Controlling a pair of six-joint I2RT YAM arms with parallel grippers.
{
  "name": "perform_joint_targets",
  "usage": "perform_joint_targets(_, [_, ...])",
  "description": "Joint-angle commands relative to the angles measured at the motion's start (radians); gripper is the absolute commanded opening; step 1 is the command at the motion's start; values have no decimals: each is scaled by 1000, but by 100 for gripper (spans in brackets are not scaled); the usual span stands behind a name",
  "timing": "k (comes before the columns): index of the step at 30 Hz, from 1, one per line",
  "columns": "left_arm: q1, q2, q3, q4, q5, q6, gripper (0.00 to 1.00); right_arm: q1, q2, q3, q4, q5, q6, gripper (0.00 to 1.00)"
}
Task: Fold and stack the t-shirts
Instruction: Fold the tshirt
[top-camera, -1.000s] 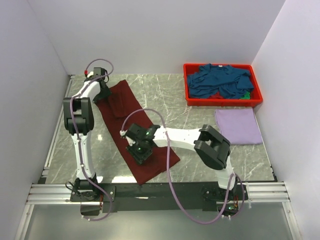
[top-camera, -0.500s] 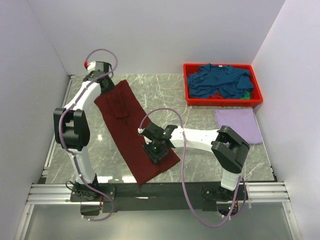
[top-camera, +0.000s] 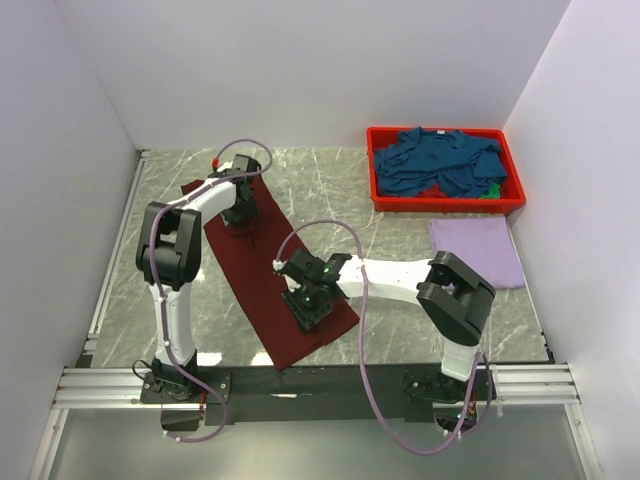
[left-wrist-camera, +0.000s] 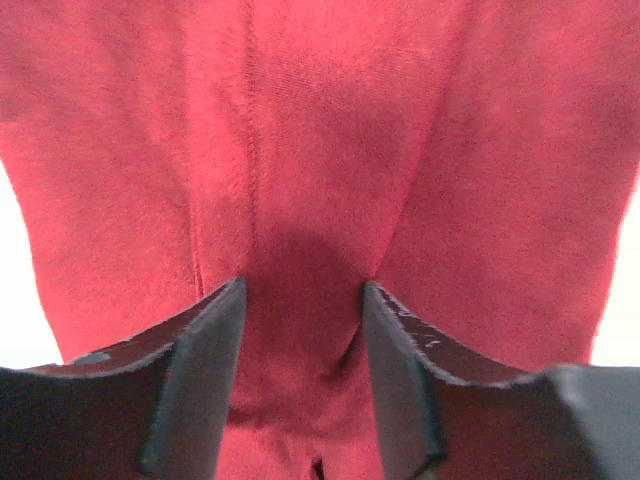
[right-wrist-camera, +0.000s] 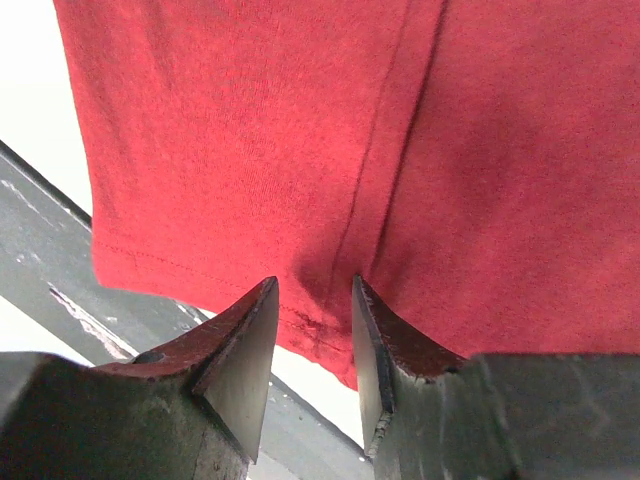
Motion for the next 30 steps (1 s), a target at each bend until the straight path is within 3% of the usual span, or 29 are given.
perform_joint_targets(1, [-3,41,57,-4,23,26,54,17,26,23,13,-24,6,43])
perform_joint_targets(10, [-10,283,292,-45,105,130,56,42,148,138,-8,-52,0,42])
perform_joint_targets(17, [-22,344,430,-13,122,212,63,57,286,411,-79,-93,-8,42])
perform_joint_targets(21, [-22,247,395,-13,90,213,69,57,258,482,-151,-52,-20,43])
perform_joint_targets(30, [-22,-87,284,-70,-1,166,93,-29,-129,205,-130,74,52,46])
